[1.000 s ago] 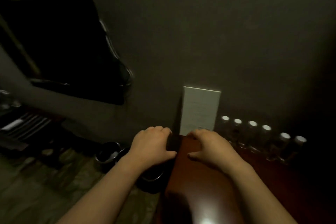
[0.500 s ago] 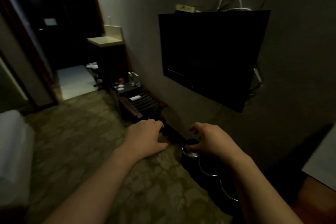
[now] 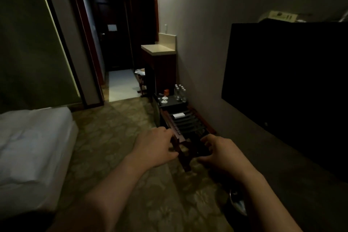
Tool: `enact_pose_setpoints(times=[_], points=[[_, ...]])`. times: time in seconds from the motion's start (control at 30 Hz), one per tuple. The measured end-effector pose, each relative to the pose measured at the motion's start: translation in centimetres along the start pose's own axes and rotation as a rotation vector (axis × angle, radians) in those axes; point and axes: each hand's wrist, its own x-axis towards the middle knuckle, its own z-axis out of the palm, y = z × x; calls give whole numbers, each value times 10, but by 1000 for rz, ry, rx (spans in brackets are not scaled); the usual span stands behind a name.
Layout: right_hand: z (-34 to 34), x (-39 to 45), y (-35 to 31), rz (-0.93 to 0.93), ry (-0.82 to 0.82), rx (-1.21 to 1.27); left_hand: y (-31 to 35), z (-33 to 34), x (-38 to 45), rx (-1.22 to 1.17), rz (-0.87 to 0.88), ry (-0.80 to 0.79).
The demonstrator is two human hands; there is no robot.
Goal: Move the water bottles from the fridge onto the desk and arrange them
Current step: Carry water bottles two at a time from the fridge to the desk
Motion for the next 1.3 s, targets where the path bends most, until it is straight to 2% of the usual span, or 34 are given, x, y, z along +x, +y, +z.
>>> enact_pose_setpoints(times=[0.3,0.37,0.53,0.73,1.0,1.3], points=[[-14,262,-10,0,0,39,-111,-1,218,7,-37,54],[-14,299,-17,-21,-1,34,-134,4,244,10,-44,51],[12,412,-42,-62,-31,31,-221,32,318,-31,-118,51],[58,559,-78,-67,-11,25,-336,68,433,-81,-122,96],[75,754,-131,63,74,29,-471,73,611,-55,44,120],[90,934,-126,239,96,2,-549,117,795,-91,178,55]])
